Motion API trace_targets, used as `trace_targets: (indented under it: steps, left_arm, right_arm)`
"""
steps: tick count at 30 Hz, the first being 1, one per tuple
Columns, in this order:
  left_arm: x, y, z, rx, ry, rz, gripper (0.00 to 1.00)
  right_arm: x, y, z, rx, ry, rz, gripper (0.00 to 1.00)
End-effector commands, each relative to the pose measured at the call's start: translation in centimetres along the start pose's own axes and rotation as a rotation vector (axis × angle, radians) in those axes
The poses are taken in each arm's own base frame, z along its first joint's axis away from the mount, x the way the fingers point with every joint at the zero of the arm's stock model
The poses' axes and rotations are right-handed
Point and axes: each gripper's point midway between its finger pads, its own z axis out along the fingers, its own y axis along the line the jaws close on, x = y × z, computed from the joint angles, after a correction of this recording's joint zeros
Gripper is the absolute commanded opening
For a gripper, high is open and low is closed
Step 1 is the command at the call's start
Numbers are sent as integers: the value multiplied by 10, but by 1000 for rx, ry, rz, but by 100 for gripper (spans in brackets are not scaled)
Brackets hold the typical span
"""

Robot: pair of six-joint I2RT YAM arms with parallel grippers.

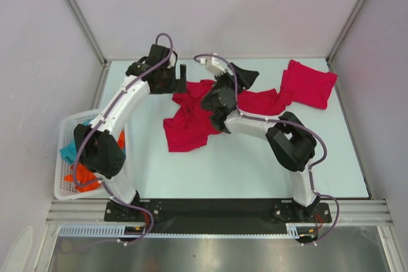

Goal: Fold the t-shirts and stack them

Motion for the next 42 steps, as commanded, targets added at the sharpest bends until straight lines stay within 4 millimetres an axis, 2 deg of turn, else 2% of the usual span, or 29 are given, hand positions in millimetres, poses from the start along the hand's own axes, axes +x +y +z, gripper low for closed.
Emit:
trace_targets:
  steps: [1, 2, 4, 5, 8, 11, 12, 15, 16, 17, 18, 19, 21, 25, 27, 29, 31, 32, 33, 34, 38, 41, 42]
  left_arm:
    - [10, -8, -6, 56, -45, -25, 100]
    - [13, -6, -6, 55, -45, -27, 100]
    - [21, -4, -6, 54, -47, -31, 100]
    - [23, -3, -6, 51, -46, -32, 100]
    - [26, -2, -10, 54, -55, -38, 100]
    - [24, 0, -19, 51, -77, -48, 100]
    - [22, 1, -22, 49, -87, -46, 100]
    - [15, 4, -32, 35, -116, -42, 100]
    - [11, 4, -36, 32, -126, -38, 100]
    - [8, 5, -39, 28, -134, -37, 99]
    - [8, 6, -41, 22, -133, -33, 99]
    - [3, 5, -45, 26, -144, -34, 100]
    - [0, 4, -48, 29, -155, -34, 99]
    - [-6, 2, -57, 41, -175, -43, 99]
    - [-6, 0, -59, 48, -178, -44, 99]
    - [-6, 0, -61, 50, -180, -44, 98]
    - [-6, -2, -63, 56, -185, -44, 98]
    - [-6, -2, -64, 57, -185, -41, 98]
    - [-7, -3, -66, 59, -191, -43, 98]
    - [-7, -2, -67, 58, -193, -41, 98]
    - [-8, -2, -75, 57, -206, -36, 98]
    - [-8, -2, -76, 57, -208, -41, 97]
    - [-8, -3, -76, 60, -208, -45, 97]
  right_arm:
    - [33, -2, -47, -87, 203, 333, 64]
    - [24, -7, -61, -121, 180, 363, 61]
    - [11, -19, -74, -156, 160, 423, 58]
    - [-3, -30, -86, -191, 140, 485, 57]
    - [-23, -67, -98, -247, 122, 600, 53]
    - [-32, -94, -111, -301, 98, 658, 49]
    - [-38, -104, -124, -342, 75, 686, 47]
    - [-47, -151, -147, -449, 13, 789, 43]
    - [-50, -175, -165, -529, -35, 837, 41]
    - [-50, -189, -170, -569, -45, 861, 35]
    - [-49, -201, -174, -606, -49, 879, 32]
    - [-46, -226, -177, -678, -43, 941, 28]
    - [-44, -249, -179, -731, -74, 944, 21]
    - [-46, -299, -187, -859, -172, 976, 17]
    - [-46, -321, -183, -916, -194, 1019, 13]
    - [-45, -352, -184, -1071, -243, 1089, 10]
    - [-54, -368, -191, -1150, -245, 1206, 8]
    - [-61, -371, -203, -1124, -402, 1005, 7]
    - [-74, -383, -207, -1220, -335, 1238, 7]
    - [-76, -386, -209, -1241, -385, 1200, 2]
    - [-75, -398, -189, -1224, -407, 1178, 0]
    - [-76, -391, -188, -1113, -391, 1077, 0]
    - [-73, -392, -174, -1055, -341, 1076, 0]
